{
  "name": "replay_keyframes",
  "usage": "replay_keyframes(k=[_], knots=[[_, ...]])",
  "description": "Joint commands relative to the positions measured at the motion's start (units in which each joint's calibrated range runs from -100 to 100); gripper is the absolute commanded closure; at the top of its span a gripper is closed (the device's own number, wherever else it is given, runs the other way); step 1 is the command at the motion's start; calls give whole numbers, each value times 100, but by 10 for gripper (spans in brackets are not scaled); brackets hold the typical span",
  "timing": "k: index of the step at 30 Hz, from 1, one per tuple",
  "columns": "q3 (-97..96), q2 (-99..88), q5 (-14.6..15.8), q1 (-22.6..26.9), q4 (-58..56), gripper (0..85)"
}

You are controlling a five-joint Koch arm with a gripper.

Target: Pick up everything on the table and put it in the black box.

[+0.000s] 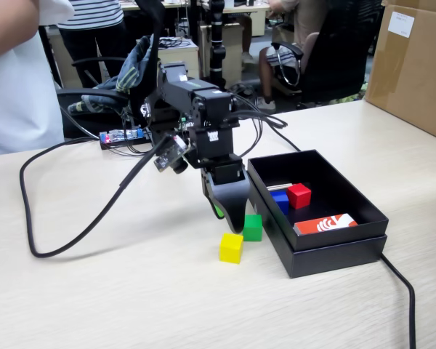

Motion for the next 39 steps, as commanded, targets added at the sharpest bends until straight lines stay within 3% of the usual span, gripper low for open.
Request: replay_keyframes(k=[1, 11, 14, 20, 26, 29, 35, 39], knots=[[600, 83, -29, -24, 23, 427], [1153, 978, -24, -20, 23, 448], [1162, 1115, 24, -29, 23, 601], [1162, 1184, 147, -59, 14, 798], [863, -216, 151, -73, -211, 798], [419, -1776, 147, 59, -245, 798], [-361, -3474, 259, 733, -245, 797], [-470, -3371, 425, 1153, -245, 797]])
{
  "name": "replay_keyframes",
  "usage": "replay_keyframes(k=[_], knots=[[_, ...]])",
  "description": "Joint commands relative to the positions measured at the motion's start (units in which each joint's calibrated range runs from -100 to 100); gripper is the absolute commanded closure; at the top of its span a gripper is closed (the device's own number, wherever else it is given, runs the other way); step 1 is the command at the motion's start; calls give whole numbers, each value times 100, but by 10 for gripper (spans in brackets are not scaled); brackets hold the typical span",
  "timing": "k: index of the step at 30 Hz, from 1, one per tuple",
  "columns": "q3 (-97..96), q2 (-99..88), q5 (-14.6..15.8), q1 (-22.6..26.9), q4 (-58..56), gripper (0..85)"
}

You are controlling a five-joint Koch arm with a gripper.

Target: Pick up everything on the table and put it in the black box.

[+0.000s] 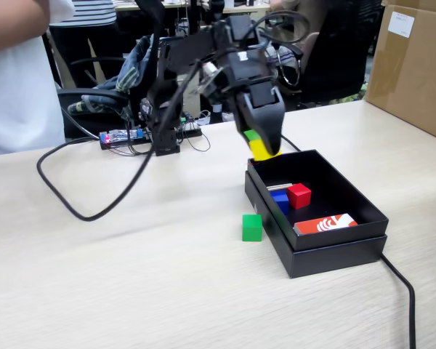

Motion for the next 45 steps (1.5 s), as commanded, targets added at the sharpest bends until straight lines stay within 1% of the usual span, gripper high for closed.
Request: replay_keyframes(k=[1, 10, 17, 21, 22, 24, 28, 33, 36, 40, 43, 45], knots=[[287, -138, 166, 317, -28, 797], [859, 1812, 342, 586, -28, 791], [1031, 2374, 444, 679, -37, 781], [995, 2489, 469, 684, -167, 608], [977, 2489, 469, 679, -201, 527], [958, 2329, 469, 669, -253, 438], [931, 1629, 469, 620, -348, 427], [732, 206, 444, 410, -348, 427], [523, -540, 366, 73, -348, 427], [52, -770, 278, -327, -348, 422], [-492, -655, 274, -557, -339, 362], [-583, -288, 278, -654, -339, 358]])
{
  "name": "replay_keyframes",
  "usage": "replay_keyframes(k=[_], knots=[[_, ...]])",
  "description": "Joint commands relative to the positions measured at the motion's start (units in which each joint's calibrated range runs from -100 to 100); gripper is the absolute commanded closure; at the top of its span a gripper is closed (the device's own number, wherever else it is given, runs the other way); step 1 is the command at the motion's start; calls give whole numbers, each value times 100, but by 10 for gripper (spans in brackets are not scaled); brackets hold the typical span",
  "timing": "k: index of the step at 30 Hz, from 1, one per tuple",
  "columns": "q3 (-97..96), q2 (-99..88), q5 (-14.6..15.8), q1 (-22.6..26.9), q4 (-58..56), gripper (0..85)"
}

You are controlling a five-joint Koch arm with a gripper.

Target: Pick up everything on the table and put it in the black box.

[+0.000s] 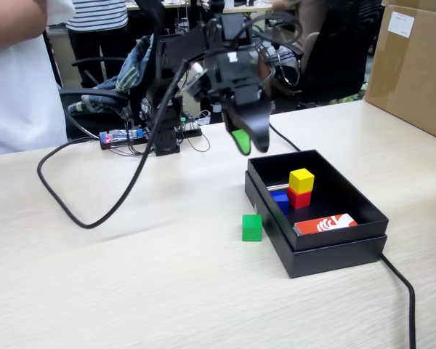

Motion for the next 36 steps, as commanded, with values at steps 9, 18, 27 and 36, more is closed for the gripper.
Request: replay_keyframes(k=[9, 18, 27, 36], knots=[[855, 1910, -24, -127, -22, 359], [1780, 3402, 137, 68, -22, 379], [2052, 4102, 147, 88, -22, 624], [1481, 2691, 142, -39, -109, 717]])
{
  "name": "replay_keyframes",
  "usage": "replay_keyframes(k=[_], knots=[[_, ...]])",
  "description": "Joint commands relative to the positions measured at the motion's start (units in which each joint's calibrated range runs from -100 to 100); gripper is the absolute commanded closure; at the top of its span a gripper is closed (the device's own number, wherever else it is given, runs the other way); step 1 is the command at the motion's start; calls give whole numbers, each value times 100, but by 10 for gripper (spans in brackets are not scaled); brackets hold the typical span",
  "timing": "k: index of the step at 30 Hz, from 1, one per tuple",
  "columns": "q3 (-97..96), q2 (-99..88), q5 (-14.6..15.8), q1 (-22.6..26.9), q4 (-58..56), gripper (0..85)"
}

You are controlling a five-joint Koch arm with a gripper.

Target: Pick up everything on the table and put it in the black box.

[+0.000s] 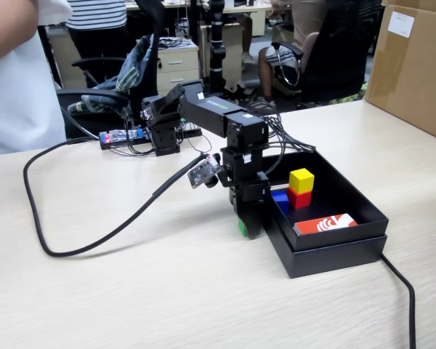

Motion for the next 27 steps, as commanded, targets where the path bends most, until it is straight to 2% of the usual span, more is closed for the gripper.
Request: replay_keyframes(k=[1, 5, 10, 17, 27], knots=[[-253, -1915, -24, -78, -117, 717], [-742, -3613, -127, -34, -117, 717], [-778, -4623, -220, 220, -109, 717], [-325, -3694, -200, 581, -100, 716], [-62, -2041, -54, 742, -100, 716]])
